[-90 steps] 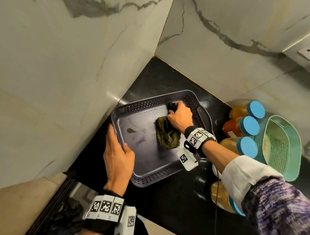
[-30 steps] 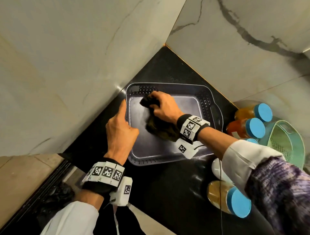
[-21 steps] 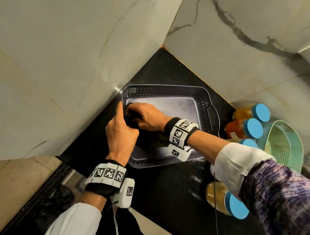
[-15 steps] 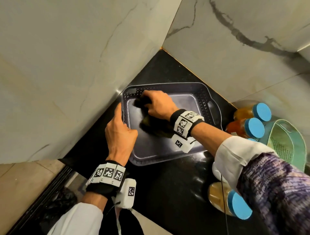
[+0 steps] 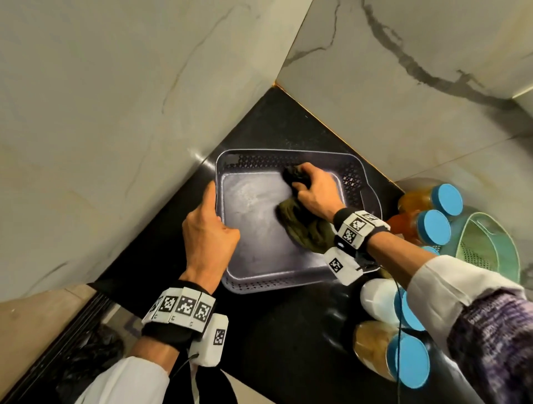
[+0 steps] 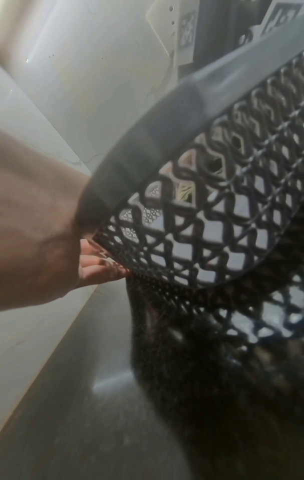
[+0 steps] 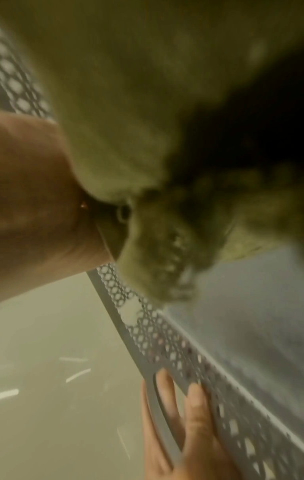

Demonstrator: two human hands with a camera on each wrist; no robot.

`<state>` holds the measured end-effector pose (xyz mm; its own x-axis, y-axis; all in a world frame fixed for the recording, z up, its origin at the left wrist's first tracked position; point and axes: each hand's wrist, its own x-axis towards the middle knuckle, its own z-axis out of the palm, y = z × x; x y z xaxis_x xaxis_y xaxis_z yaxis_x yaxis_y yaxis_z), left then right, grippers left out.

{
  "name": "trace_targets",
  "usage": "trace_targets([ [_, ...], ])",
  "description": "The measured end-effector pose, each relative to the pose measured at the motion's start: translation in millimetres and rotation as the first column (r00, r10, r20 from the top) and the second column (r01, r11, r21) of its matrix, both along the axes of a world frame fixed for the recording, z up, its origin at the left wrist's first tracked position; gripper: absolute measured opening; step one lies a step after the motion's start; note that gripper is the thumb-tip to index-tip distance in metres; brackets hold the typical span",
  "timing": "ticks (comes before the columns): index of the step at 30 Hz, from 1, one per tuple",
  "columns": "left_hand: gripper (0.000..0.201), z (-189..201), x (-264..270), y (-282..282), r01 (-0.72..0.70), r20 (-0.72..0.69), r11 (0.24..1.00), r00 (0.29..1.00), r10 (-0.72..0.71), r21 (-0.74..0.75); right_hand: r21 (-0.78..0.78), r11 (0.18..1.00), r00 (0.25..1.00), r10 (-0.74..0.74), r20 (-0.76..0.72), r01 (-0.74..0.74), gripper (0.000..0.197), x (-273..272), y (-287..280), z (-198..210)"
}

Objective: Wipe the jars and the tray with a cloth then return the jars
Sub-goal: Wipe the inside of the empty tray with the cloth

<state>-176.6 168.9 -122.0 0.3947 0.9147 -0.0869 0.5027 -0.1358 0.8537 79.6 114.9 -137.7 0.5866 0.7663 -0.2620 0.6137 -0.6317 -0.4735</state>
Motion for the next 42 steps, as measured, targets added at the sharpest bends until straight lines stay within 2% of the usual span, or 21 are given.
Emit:
trace_targets([
  [3, 0.085, 0, -1, 1, 0.008, 0.005, 1.000, 1.000, -0.008, 0.006, 0.038, 0.988, 0.988, 0.151, -0.019, -0.150, 0.026, -27, 21, 0],
  [6, 0.081, 0, -2, 1, 0.005, 0.012, 1.000, 1.000, -0.005, 0.008, 0.051, 0.945, 0.945, 0.325, -0.032, -0.323, 0.029, -52, 41, 1],
  [10, 0.080, -4, -5, 7, 0.046, 0.019, 0.999, 0.999, -0.046, 0.018, 0.030, 0.813, 0.808, 0.582, -0.090, -0.582, 0.041, -81, 58, 6],
  [13, 0.080, 3, -3, 18, 0.170, -0.001, 0.985, 0.985, -0.170, 0.006, -0.006, 0.755, 0.750, 0.650, -0.126, -0.656, 0.044, -79, 48, 11],
  [15, 0.083, 3, 6, 30, 0.288, -0.058, 0.958, 0.956, -0.286, 0.017, -0.037, 0.761, 0.757, 0.637, -0.142, -0.647, 0.049, -72, 32, 12],
  [17, 0.079, 0, 9, 36, 0.322, -0.121, 0.947, 0.941, -0.317, 0.020, -0.037, 0.808, 0.805, 0.581, -0.119, -0.588, 0.055, -68, 16, 11],
  [19, 0.073, 0, 0, 23, 0.200, -0.107, 0.980, 0.975, -0.197, 0.020, -0.021, 0.873, 0.873, 0.487, -0.033, -0.488, 0.050, -63, 10, 9],
  [22, 0.074, 2, -23, -21, 0.016, 0.005, 1.000, 1.000, -0.016, 0.003, 0.019, 0.975, 0.975, 0.220, 0.035, -0.221, 0.030, -52, 11, 9],
  [25, 0.066, -10, -18, -30, -0.139, 0.115, 0.988, 0.983, 0.146, -0.069, -0.001, 0.994, 0.994, 0.106, -0.013, -0.106, 0.028, -47, 16, 4],
  [28, 0.066, -14, 4, -16, -0.283, 0.120, 0.956, 0.949, 0.291, -0.080, 0.027, 0.994, 0.994, 0.108, -0.032, -0.107, 0.029, -48, 21, 3],
  [31, 0.071, -16, 18, -15, -0.346, 0.181, 0.933, 0.916, 0.358, -0.098, 0.067, 0.971, 0.973, 0.231, -0.025, -0.228, 0.030, -58, 23, -1],
  [34, 0.069, -18, 23, -16, -0.373, 0.204, 0.924, 0.901, 0.382, -0.083, 0.095, 0.877, 0.873, 0.479, -0.089, -0.472, 0.042, -85, 25, -5],
  [36, 0.070, -16, 19, -14, -0.351, 0.198, 0.931, 0.910, 0.364, -0.100, 0.094, 0.801, 0.798, 0.598, -0.075, -0.592, 0.040, -101, 22, -5],
  [37, 0.071, -15, 17, -13, -0.324, 0.196, 0.941, 0.921, 0.337, -0.097, 0.097, 0.800, 0.799, 0.599, -0.057, -0.593, 0.040, -101, 21, -5],
  [39, 0.069, -13, 11, -12, -0.270, 0.173, 0.960, 0.945, 0.279, -0.071, 0.097, 0.862, 0.863, 0.503, -0.042, -0.497, 0.042, -90, 16, -1],
  [42, 0.068, -15, 6, -9, -0.236, 0.122, 0.971, 0.963, 0.239, -0.039, 0.040, 0.979, 0.979, 0.202, -0.019, -0.201, 0.033, -58, 9, 7],
])
